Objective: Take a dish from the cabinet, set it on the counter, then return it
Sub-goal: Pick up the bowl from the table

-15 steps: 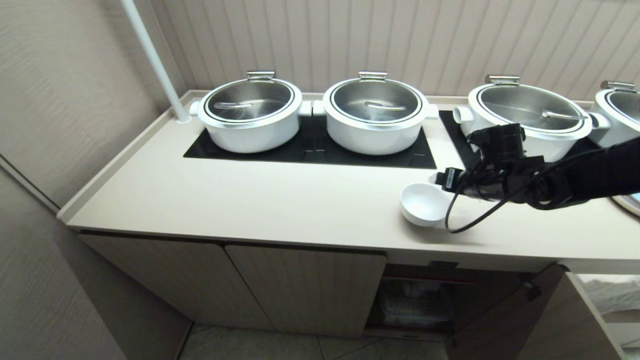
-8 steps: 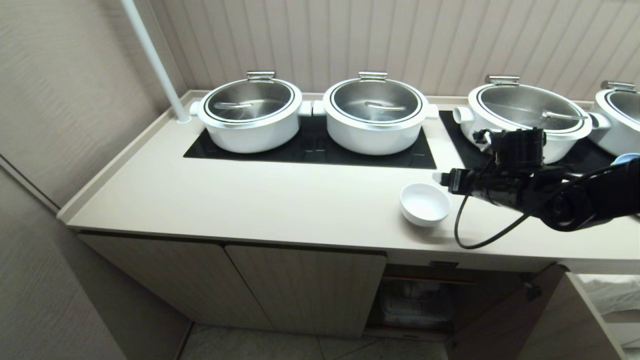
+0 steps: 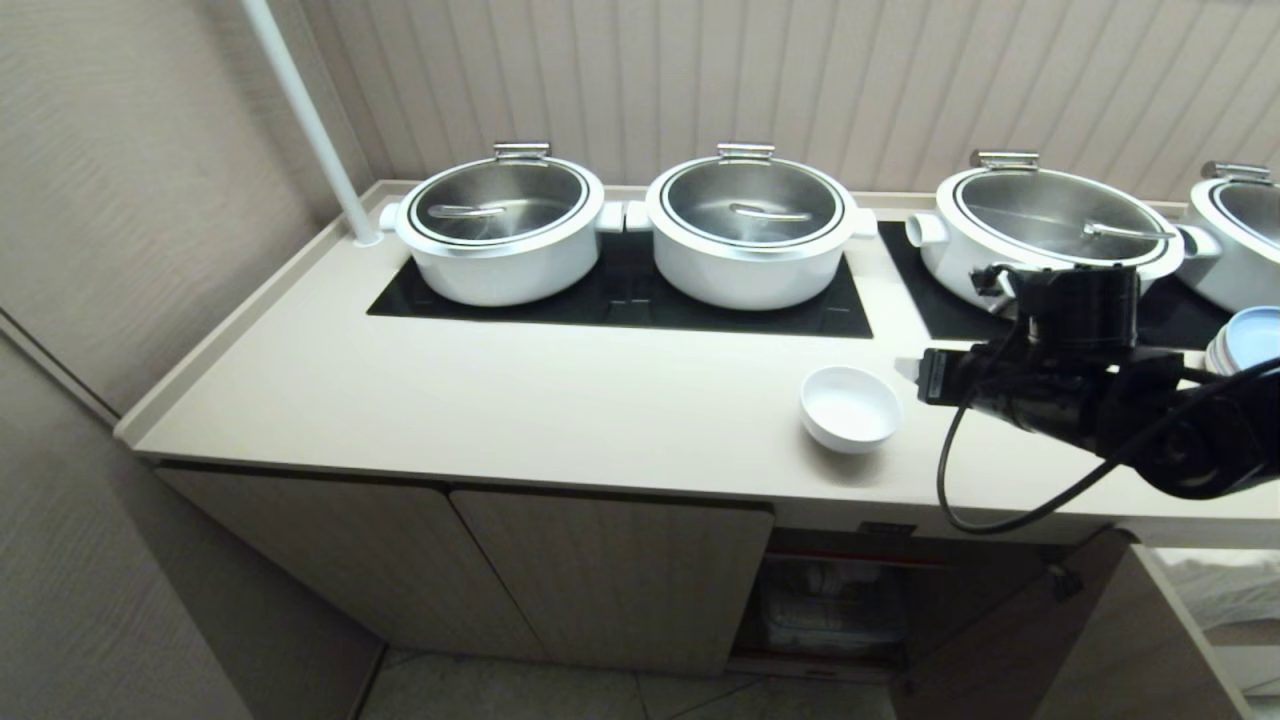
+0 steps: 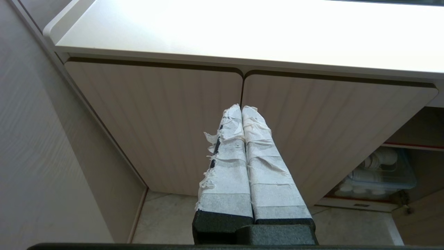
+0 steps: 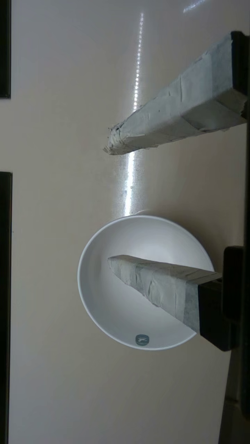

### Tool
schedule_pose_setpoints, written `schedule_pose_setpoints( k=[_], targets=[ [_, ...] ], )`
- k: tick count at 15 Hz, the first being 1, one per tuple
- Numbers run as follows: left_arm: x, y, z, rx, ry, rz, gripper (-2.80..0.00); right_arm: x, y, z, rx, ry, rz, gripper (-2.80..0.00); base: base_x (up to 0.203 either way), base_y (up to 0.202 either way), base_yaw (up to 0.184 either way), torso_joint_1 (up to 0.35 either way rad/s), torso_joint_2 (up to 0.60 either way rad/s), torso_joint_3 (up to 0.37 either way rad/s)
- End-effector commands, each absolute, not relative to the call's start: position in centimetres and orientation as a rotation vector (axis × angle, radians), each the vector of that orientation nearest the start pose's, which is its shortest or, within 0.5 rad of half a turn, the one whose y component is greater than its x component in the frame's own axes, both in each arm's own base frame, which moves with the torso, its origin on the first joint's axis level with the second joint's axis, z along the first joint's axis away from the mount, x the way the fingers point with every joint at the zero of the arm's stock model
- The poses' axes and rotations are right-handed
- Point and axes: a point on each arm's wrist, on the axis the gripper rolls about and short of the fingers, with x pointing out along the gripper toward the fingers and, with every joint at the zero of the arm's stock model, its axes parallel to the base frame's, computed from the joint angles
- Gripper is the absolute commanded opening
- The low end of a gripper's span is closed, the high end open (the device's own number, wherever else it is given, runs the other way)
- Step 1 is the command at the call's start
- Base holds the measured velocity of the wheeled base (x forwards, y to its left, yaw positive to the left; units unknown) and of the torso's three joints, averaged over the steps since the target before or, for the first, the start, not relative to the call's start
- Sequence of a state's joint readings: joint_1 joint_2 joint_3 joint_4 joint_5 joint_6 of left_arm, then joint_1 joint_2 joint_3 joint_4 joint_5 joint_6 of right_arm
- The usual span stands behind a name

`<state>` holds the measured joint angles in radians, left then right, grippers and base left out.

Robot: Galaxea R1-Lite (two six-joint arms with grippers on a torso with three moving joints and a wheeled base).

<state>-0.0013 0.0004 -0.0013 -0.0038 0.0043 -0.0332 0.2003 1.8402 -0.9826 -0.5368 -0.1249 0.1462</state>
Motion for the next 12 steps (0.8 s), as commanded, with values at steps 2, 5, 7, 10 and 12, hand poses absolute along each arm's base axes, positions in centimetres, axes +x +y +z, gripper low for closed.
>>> schedule_pose_setpoints(
  k=[2, 5, 7, 10, 12],
  targets=[
    [-2.3, 0.0, 7.6, -0.034, -0.006, 0.003, -2.80, 32.5, 6.5, 18.4, 0.097, 0.300, 0.057, -2.80, 0.000, 0.000, 0.000, 0.000, 0.00, 0.000],
    [-2.3, 0.0, 7.6, -0.034, -0.005, 0.003, -2.80, 31.0, 6.4, 19.0, 0.096, 0.289, 0.064, -2.80, 0.000, 0.000, 0.000, 0.000, 0.00, 0.000],
    [-2.3, 0.0, 7.6, -0.034, -0.006, 0.003, -2.80, 30.2, 6.2, 19.4, 0.087, 0.278, 0.064, -2.80, 0.000, 0.000, 0.000, 0.000, 0.00, 0.000],
    [-2.3, 0.0, 7.6, -0.034, -0.006, 0.004, -2.80, 28.1, 5.7, 20.0, 0.069, 0.257, 0.068, -2.80, 0.000, 0.000, 0.000, 0.000, 0.00, 0.000],
    [-2.3, 0.0, 7.6, -0.034, -0.006, 0.003, -2.80, 26.1, 5.3, 19.5, 0.043, 0.264, 0.072, -2.80, 0.000, 0.000, 0.000, 0.000, 0.00, 0.000]
  ],
)
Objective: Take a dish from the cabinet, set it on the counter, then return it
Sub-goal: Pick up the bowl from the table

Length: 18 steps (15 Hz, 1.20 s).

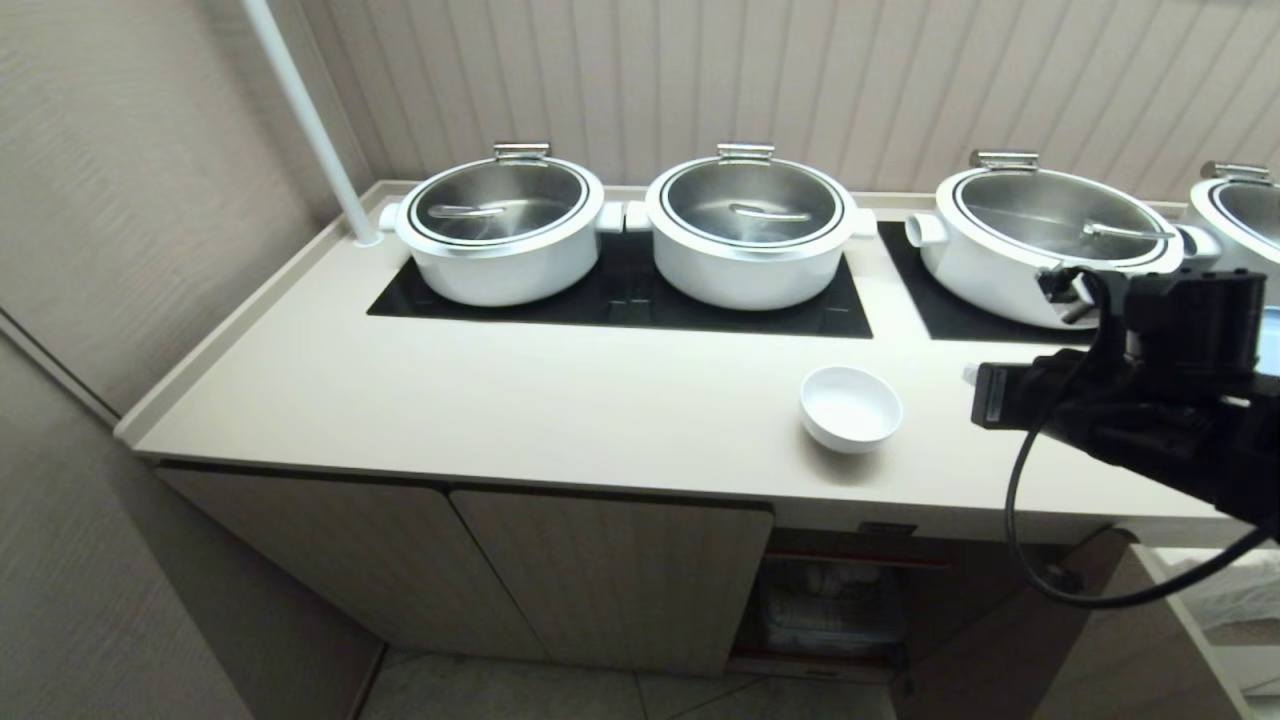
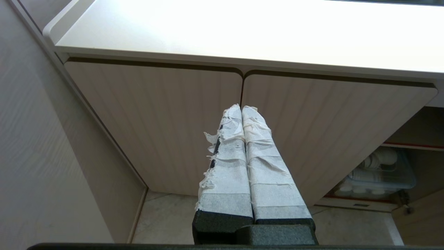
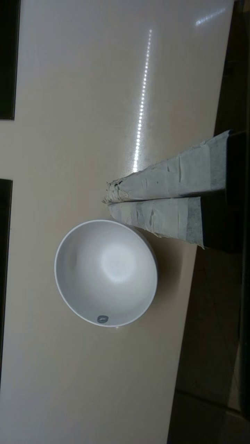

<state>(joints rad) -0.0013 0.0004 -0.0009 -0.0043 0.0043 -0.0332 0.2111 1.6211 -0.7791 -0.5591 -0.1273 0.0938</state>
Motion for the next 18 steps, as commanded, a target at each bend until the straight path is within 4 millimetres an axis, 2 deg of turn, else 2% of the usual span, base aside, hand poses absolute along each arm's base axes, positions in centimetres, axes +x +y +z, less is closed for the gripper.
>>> schedule_pose_setpoints(
  k=[1, 7, 11, 18],
  targets=[
    [-2.3, 0.0, 7.6, -0.034, -0.006, 0.003, -2.80, 24.6, 5.0, 18.8, 0.032, 0.280, 0.073, -2.80, 0.000, 0.000, 0.000, 0.000, 0.00, 0.000],
    [-2.3, 0.0, 7.6, -0.034, -0.005, 0.003, -2.80, 15.1, 3.0, 14.2, -0.063, 0.377, 0.090, -2.80, 0.000, 0.000, 0.000, 0.000, 0.00, 0.000],
    [-2.3, 0.0, 7.6, -0.034, -0.006, 0.003, -2.80, 9.6, 1.8, 11.5, -0.110, 0.372, 0.099, -2.80, 0.000, 0.000, 0.000, 0.000, 0.00, 0.000],
    [-2.3, 0.0, 7.6, -0.034, -0.006, 0.003, -2.80, 2.8, 0.3, 9.6, -0.109, 0.326, 0.096, -2.80, 0.000, 0.000, 0.000, 0.000, 0.00, 0.000]
  ],
)
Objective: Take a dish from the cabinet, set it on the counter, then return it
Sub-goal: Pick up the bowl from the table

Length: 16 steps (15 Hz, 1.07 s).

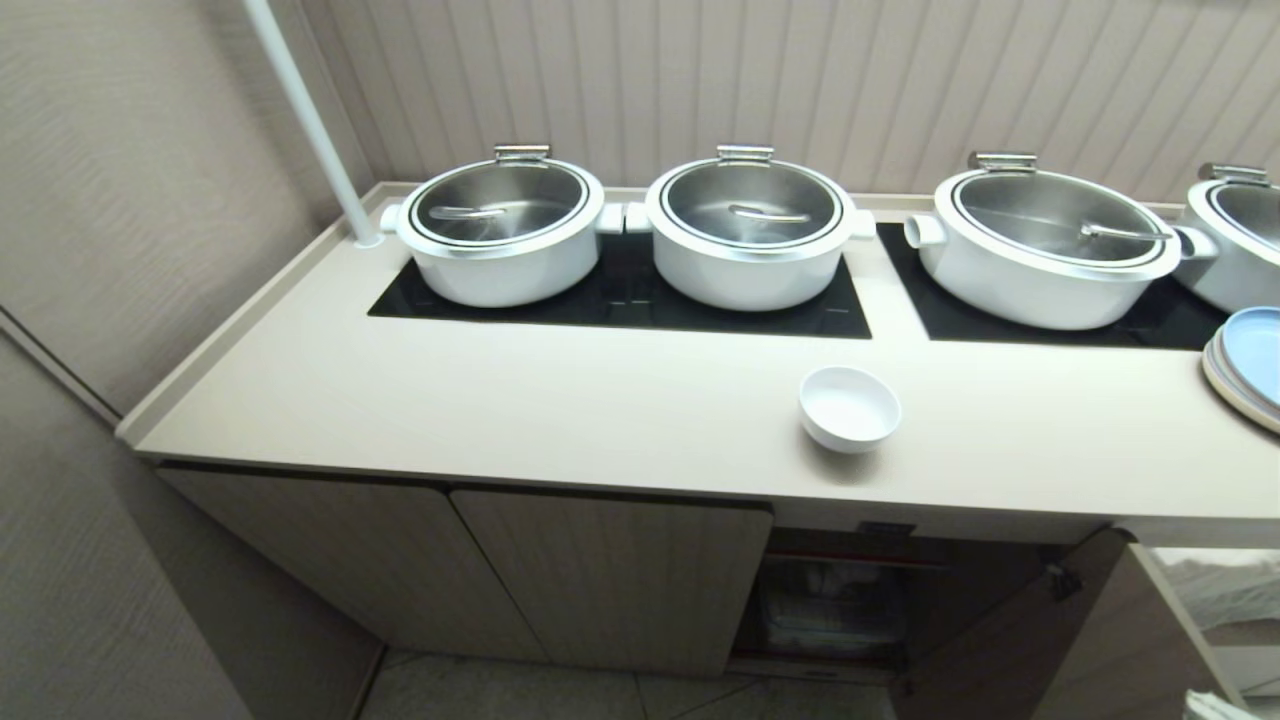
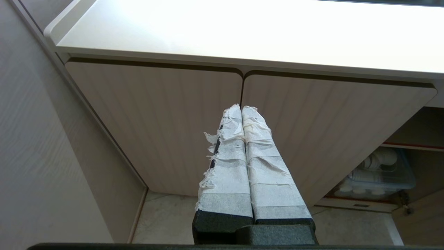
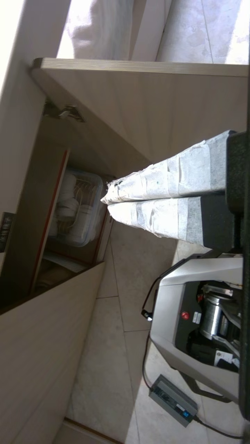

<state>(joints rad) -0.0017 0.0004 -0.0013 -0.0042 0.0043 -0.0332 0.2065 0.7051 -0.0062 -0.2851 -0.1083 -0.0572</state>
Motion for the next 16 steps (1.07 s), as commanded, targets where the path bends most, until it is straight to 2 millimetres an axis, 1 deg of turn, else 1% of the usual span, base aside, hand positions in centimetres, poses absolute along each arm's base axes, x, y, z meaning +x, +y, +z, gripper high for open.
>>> schedule_pose_setpoints(
  k=[1, 4, 8, 10, 13, 16],
  targets=[
    [-2.3, 0.0, 7.6, -0.034, -0.005, 0.003, -2.80, 2.1, 0.1, 9.3, -0.107, 0.312, 0.080, -2.80, 0.000, 0.000, 0.000, 0.000, 0.00, 0.000],
    [-2.3, 0.0, 7.6, -0.034, -0.006, 0.003, -2.80, 0.3, -0.1, 8.3, -0.101, 0.264, 0.041, -2.80, 0.000, 0.000, 0.000, 0.000, 0.00, 0.000],
    [-2.3, 0.0, 7.6, -0.034, -0.005, 0.003, -2.80, -1.3, 0.0, 7.8, -0.089, 0.119, 0.026, -2.80, 0.000, 0.000, 0.000, 0.000, 0.00, 0.000],
    [-2.3, 0.0, 7.6, -0.034, -0.006, 0.003, -2.80, -2.1, 0.0, 7.7, -0.089, 0.015, 0.017, -2.80, 0.000, 0.000, 0.000, 0.000, 0.00, 0.000],
    [-2.3, 0.0, 7.6, -0.034, -0.006, 0.003, -2.80, -2.3, 0.0, 7.5, -0.031, 0.000, 0.011, -2.80, 0.000, 0.000, 0.000, 0.000, 0.00, 0.000],
    [-2.3, 0.0, 7.6, -0.034, -0.005, 0.003, -2.80, -2.3, 0.0, 7.5, -0.020, 0.000, 0.009, -2.80, 0.000, 0.000, 0.000, 0.000, 0.00, 0.000]
  ],
)
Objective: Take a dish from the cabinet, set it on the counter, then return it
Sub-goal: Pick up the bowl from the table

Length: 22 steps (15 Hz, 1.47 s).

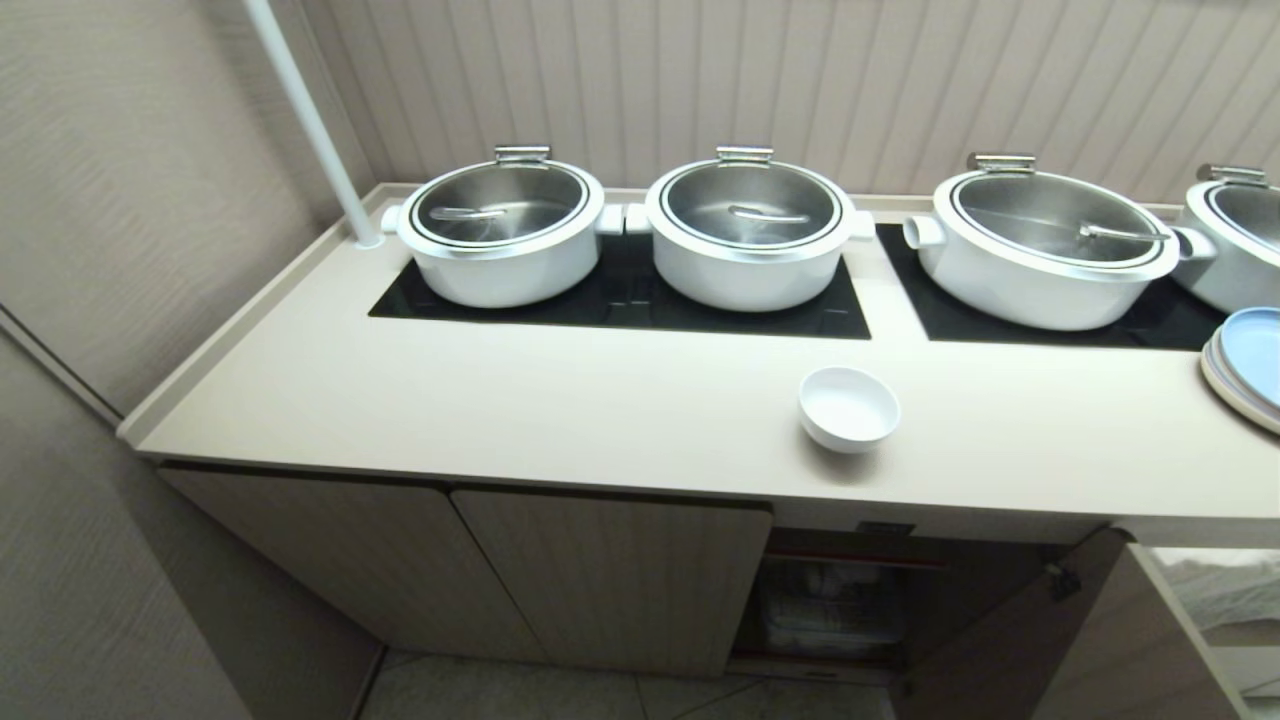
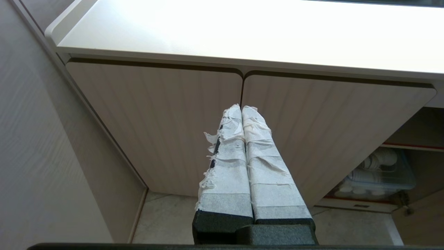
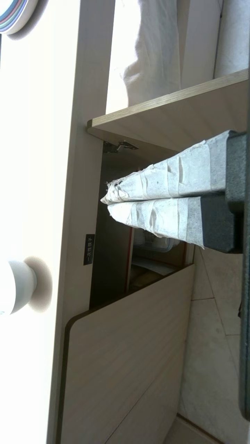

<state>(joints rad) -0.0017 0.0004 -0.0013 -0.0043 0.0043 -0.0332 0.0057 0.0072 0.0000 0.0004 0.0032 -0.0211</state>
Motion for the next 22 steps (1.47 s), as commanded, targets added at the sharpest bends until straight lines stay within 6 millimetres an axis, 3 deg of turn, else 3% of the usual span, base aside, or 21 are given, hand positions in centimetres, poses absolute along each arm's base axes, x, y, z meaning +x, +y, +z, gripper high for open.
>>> schedule_pose_setpoints(
  k=[1, 22],
  targets=[
    [-2.29, 0.01, 7.61, -0.034, -0.005, 0.003, -2.80, -2.28, -0.01, 7.55, -0.020, 0.000, 0.008, -2.80, 0.000, 0.000, 0.000, 0.000, 0.00, 0.000],
    [-2.29, 0.01, 7.64, -0.034, -0.006, 0.003, -2.80, -2.28, -0.01, 7.55, -0.020, 0.000, 0.009, -2.80, 0.000, 0.000, 0.000, 0.000, 0.00, 0.000]
  ],
)
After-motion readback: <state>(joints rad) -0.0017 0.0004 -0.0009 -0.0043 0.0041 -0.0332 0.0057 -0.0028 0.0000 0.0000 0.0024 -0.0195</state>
